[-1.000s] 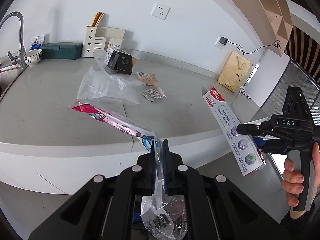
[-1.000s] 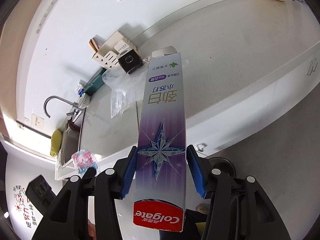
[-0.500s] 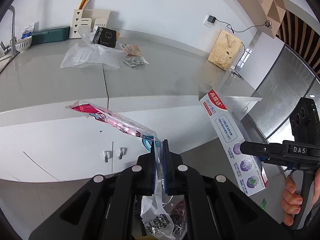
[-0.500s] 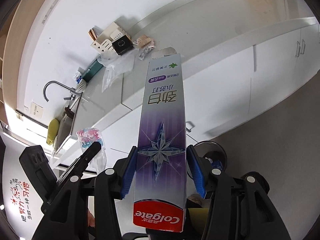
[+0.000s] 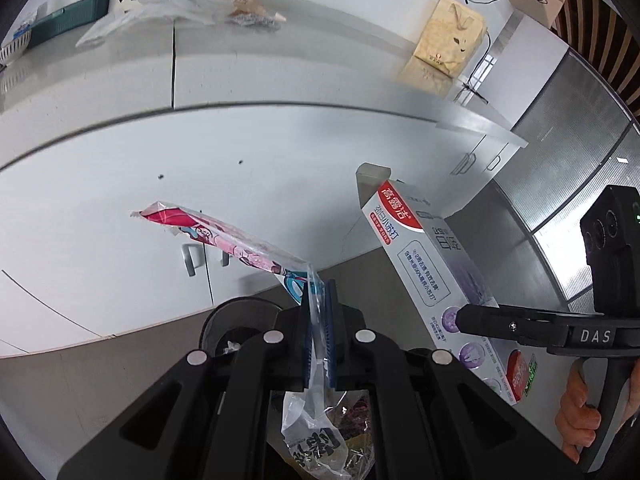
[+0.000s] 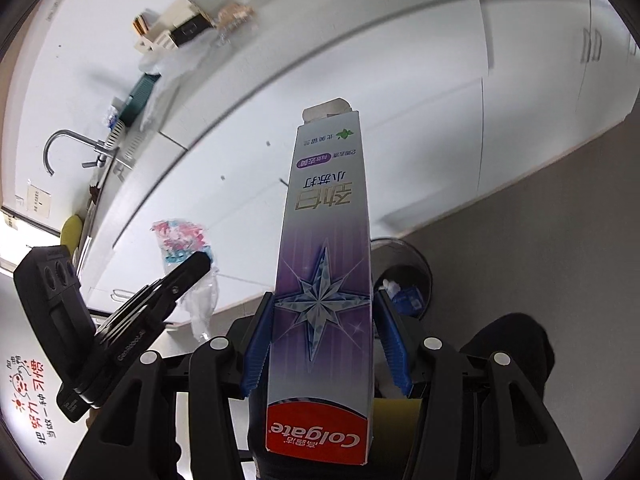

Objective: Collect trash
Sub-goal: 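Lift the toothpaste box with the right gripper while the left gripper holds the plastic bag, then open both grippers over the wastebasket to drop the bag and toothpaste box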

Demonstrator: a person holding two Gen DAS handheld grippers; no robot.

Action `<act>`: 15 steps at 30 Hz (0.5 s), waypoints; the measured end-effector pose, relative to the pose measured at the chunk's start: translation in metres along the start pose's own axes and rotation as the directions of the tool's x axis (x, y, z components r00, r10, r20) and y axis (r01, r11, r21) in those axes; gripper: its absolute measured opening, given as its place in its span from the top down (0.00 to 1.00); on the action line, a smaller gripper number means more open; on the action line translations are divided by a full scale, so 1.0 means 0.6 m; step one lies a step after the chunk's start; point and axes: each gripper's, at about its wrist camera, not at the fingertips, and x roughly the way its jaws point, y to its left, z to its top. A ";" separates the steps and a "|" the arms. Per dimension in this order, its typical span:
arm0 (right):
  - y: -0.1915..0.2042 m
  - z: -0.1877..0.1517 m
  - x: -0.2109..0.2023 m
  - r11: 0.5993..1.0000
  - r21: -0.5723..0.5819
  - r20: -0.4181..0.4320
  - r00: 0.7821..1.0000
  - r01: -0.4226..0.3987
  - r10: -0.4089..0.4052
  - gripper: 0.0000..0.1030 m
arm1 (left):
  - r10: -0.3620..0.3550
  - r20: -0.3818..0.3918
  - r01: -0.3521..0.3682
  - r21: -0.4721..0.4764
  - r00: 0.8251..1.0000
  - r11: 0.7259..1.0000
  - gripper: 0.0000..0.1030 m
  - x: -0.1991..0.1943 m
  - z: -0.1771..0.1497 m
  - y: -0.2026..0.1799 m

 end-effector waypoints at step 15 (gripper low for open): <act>-0.087 0.003 0.285 0.997 0.020 -0.259 0.964 0.069 -0.062 0.48 | -0.005 -0.178 -0.017 -0.121 0.984 0.993 0.94 0.270 -0.085 0.140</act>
